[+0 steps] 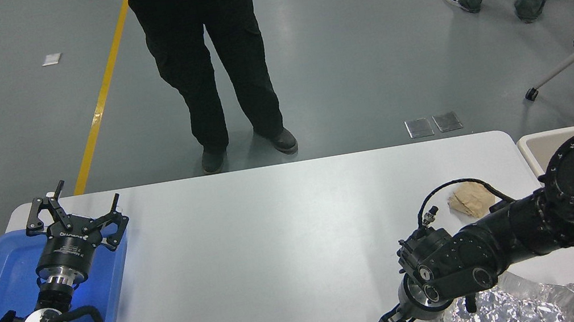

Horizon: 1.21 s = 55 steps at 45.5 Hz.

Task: Pick up foil plate and place in dustbin

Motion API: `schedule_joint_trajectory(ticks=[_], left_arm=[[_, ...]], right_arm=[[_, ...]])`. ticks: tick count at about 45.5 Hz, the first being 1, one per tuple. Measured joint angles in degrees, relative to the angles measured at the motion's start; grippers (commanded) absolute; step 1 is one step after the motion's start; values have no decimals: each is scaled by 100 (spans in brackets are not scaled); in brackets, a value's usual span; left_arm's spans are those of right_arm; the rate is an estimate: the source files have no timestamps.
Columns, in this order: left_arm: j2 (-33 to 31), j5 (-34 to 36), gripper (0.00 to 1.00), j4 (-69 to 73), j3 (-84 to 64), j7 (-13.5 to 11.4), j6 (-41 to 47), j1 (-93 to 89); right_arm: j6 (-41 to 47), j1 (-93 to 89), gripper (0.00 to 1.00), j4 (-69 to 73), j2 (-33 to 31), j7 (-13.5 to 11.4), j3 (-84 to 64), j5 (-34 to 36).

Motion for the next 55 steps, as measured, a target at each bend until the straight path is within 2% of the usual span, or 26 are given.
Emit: schedule_joint_trajectory(ticks=[34, 45, 55], left_arm=[[0, 0, 99, 0, 1, 0, 0, 1], [0, 0, 99, 0, 1, 0, 0, 1], [0, 0, 99, 0, 1, 0, 0, 0]], right_arm=[[21, 175, 100, -11, 0, -1, 32, 88], [219, 757, 100, 194, 0, 1, 123, 533], [848, 1399, 100, 411, 0, 1, 310, 1044]])
